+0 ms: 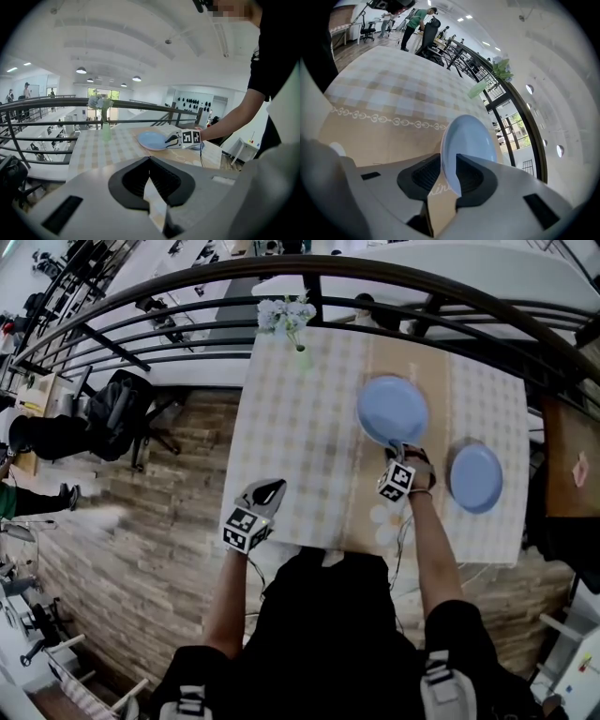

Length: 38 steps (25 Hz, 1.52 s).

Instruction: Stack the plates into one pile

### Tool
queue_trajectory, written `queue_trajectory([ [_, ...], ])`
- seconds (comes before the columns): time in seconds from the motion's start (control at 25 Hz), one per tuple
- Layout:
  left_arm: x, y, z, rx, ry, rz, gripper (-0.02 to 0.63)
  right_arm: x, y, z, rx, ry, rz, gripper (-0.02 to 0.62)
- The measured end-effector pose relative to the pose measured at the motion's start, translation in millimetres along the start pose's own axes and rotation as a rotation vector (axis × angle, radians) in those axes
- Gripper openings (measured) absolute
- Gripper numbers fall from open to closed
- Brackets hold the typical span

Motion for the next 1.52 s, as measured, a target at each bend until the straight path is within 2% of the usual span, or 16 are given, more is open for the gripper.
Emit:
queue_trajectory([
  [0.16, -0.2, 4.6, 0.4, -0.008, 0.015, 0.003, 0.003, 9.2, 1.8, -2.6, -0.035, 0.011, -0.009, 0.078],
  [0.28, 0.4, 3.8, 6.0, -0.019, 0.038, 0.012, 0.003, 17.8, 8.3, -6.2, -0.067, 0.002, -0.028, -0.002],
  [0.68, 13.7, 6.3, -1.6, -0.053, 0.077, 0.032, 0.003, 44.1, 14.0, -30.2, -0.189, -0.001, -0.082, -0.003],
  [1.04, 17.5, 7.7, -5.1, -0.075, 0.129, 0.039, 0.003, 63.1, 23.4, -50.4, -0.243, 0.016, -0.117, -0.003],
  [1.52, 9.8, -3.7, -5.8, -0.095, 0.199, 0.041, 0.003, 85.6, 68.4, -77.7, -0.343, 0.015, -0.222, -0.003],
])
Point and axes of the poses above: the fingertips, and each gripper's own axes: x backward along the fingers, z to its right, y out of its underside, the point moved 2 cm from there along x, backward along the fingers, and after that the axes turned 4 degrees about -z, right-handed, at the moved point
